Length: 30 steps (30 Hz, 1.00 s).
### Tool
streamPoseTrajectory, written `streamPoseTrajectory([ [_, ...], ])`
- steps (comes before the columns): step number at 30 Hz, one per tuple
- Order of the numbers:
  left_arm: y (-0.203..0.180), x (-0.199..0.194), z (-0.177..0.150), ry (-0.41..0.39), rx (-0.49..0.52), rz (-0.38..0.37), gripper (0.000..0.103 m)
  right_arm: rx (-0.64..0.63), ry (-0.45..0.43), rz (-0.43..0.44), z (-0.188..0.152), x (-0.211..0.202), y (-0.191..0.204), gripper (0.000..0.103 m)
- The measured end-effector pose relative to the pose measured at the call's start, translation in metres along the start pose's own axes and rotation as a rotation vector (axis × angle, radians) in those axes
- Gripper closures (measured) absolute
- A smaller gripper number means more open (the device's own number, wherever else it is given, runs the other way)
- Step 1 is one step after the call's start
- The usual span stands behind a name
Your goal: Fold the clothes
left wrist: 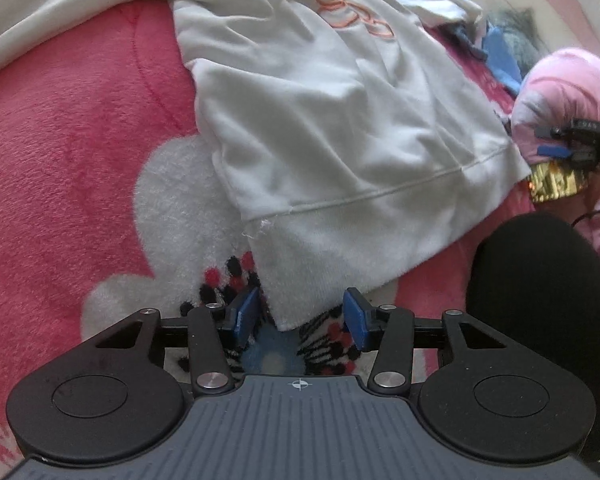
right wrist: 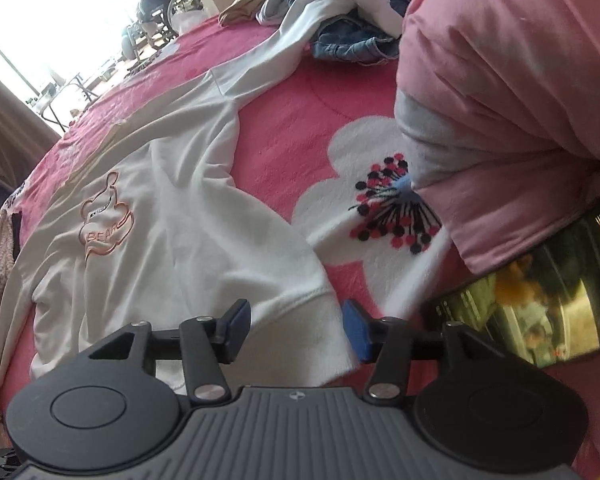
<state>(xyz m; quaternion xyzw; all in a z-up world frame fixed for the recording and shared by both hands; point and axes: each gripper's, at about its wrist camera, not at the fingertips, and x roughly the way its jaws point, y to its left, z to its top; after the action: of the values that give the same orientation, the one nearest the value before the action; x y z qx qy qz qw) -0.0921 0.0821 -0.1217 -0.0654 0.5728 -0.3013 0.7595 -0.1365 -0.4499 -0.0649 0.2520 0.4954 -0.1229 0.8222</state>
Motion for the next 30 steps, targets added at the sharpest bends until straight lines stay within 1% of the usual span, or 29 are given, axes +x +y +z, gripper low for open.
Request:
streamPoseTrajectory([
  [5,0.01,-0.004,-0.001,-0.023,-0.04,-0.017,0.057,-0.002,0.066,-0.018,0.003,0.028,-0.001,0.046],
  [9,0.018,-0.004,0.001,-0.036,-0.11,-0.066,0.057,-0.004,0.119,-0.032,0.006,0.051,-0.001,0.045],
  [10,0.018,-0.002,0.002,-0.038,-0.113,-0.066,0.057,-0.003,0.132,-0.033,0.006,0.056,-0.002,0.045],
  [13,0.017,0.006,0.004,-0.025,-0.11,-0.057,0.057,0.028,0.166,0.003,-0.003,0.059,-0.006,0.045],
  [15,0.015,0.011,0.006,-0.016,-0.093,-0.053,0.057,0.031,0.184,0.033,-0.007,0.058,-0.007,0.045],
  [17,0.012,0.014,0.009,-0.003,-0.066,-0.044,0.057,0.021,0.195,0.044,-0.01,0.056,-0.007,0.046],
  [18,0.009,0.014,0.009,0.002,-0.053,-0.034,0.058,0.016,0.2,0.048,-0.01,0.055,-0.007,0.052],
  [19,0.007,0.013,0.009,0.005,-0.038,-0.017,0.063,0.008,0.203,0.047,-0.011,0.053,-0.006,0.058],
  [20,0.003,0.011,0.009,0.005,-0.02,0.005,0.068,-0.001,0.206,0.047,-0.012,0.052,-0.004,0.074],
  [21,0.0,0.01,0.008,0.004,-0.002,0.029,0.08,-0.011,0.209,0.051,-0.013,0.05,-0.003,0.088],
  [22,-0.002,0.009,0.008,0.009,0.002,0.041,0.091,-0.01,0.209,0.063,-0.013,0.048,-0.002,0.093],
  [24,-0.003,0.006,0.016,0.039,-0.039,0.032,0.097,-0.018,0.183,0.078,-0.01,0.04,0.002,0.095],
  [25,-0.003,0.003,0.022,0.055,-0.066,0.022,0.098,-0.026,0.162,0.083,-0.007,0.034,0.005,0.095],
  [26,-0.003,0.0,0.028,0.07,-0.093,0.011,0.099,-0.02,0.135,0.105,0.0,0.028,0.008,0.095],
  [28,0.003,-0.017,0.052,0.046,-0.174,-0.068,0.099,0.016,0.086,0.186,0.021,0.013,0.014,0.095],
  [29,0.006,-0.029,0.064,0.017,-0.206,-0.106,0.099,0.012,0.048,0.21,0.034,0.001,0.021,0.095],
  [30,0.009,-0.045,0.078,-0.028,-0.227,-0.141,0.099,0.008,0.01,0.234,0.048,-0.012,0.028,0.095],
])
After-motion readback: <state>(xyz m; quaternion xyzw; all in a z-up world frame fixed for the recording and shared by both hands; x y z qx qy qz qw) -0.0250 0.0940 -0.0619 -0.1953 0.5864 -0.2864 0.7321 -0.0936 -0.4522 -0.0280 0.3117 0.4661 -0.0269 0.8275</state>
